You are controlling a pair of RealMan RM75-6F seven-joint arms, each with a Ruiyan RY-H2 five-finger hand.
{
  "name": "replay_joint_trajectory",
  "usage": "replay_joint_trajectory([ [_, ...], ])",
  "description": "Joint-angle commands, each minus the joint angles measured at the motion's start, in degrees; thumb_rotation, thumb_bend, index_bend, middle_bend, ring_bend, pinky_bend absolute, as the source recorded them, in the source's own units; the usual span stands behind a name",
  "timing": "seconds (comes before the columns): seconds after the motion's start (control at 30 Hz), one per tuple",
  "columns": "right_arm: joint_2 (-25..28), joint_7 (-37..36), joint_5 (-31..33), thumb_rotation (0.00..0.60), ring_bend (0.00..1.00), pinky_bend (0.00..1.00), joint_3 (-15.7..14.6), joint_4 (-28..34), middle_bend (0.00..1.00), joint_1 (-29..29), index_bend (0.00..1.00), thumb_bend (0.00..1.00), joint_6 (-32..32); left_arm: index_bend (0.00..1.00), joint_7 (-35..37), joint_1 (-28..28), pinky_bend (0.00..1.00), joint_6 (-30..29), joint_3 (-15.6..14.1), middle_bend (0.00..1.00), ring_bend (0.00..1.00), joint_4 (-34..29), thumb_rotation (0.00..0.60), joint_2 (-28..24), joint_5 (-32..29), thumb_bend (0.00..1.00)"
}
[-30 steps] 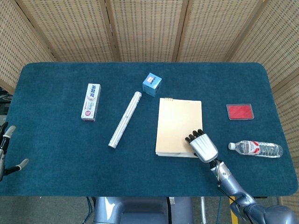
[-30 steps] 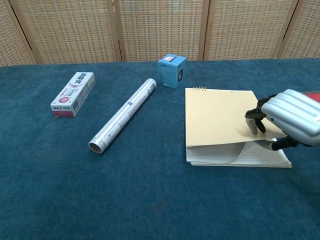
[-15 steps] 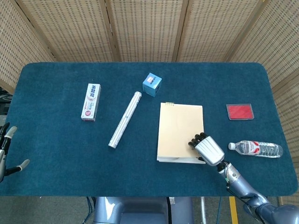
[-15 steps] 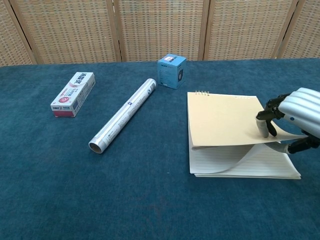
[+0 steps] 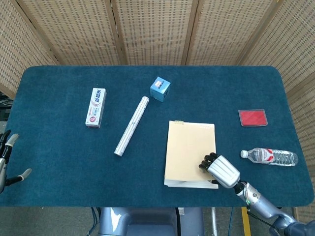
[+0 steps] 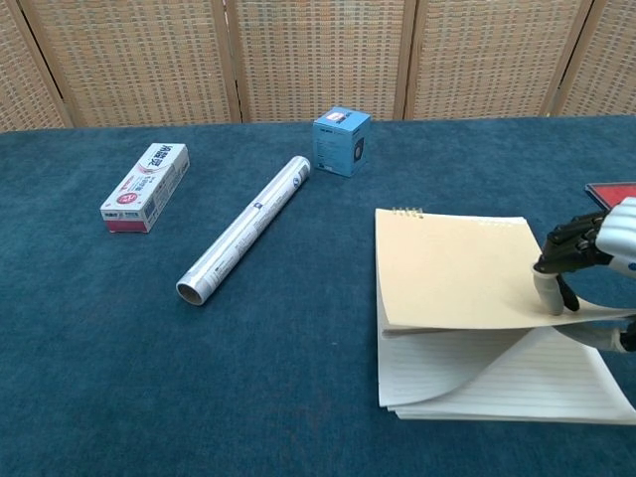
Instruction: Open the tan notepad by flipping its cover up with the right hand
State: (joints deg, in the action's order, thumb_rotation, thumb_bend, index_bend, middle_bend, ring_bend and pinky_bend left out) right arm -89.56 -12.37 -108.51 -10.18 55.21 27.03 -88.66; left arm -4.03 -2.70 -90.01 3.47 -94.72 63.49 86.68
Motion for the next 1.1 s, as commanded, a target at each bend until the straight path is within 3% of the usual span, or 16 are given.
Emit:
replay_joint_trajectory([
  [0.03,3.5,1.6,-2.7,0.600,0.47,0.47,-2.4,4.7,0.64,-0.5,0.67,0.47,-0.8,0.00,0.1,0.0,0.00,0.0,0.0,0.00,0.00,-0.1,0.600,-0.1,0.0,0.00],
  [0.3,6.0,3.5,-7.7,0.600,0.47,0.47,-5.3,5.8,0.64,-1.3,0.68,0.47,-3.7,0.00,-0.3,0.0,0.00,0.0,0.0,0.00,0.00,0.0,0.600,0.1,-0.1,0.00],
  [0.53,6.9,1.8,-8.9,0.600,0.47,0.47,-5.1,6.7,0.64,-1.2,0.68,0.47,-5.1,0.00,-1.0,-0.2,0.00,0.4,-0.1,0.00,0.00,-0.1,0.600,0.3,0.0,0.00],
  [0.7,9.9,-2.3,-2.1,0.600,0.47,0.47,-0.8,15.5,0.64,1.3,0.68,0.47,0.0,0.00,-1.1,-0.3,0.00,0.7,-0.1,0.00,0.00,0.0,0.600,0.3,-0.3,0.00],
  [0.83,13.5,-6.2,7.9,0.600,0.47,0.47,4.4,24.2,0.64,4.4,0.68,0.47,8.8,0.00,-0.9,-0.3,0.00,0.9,0.0,0.00,0.00,-0.1,0.600,0.2,-0.6,0.00],
  [1.1,18.5,-7.8,27.4,0.600,0.47,0.47,13.9,32.8,0.65,9.3,0.68,0.47,25.1,0.00,-0.4,-0.8,0.00,2.1,0.5,0.00,0.00,-0.2,0.600,0.0,-1.9,0.00],
])
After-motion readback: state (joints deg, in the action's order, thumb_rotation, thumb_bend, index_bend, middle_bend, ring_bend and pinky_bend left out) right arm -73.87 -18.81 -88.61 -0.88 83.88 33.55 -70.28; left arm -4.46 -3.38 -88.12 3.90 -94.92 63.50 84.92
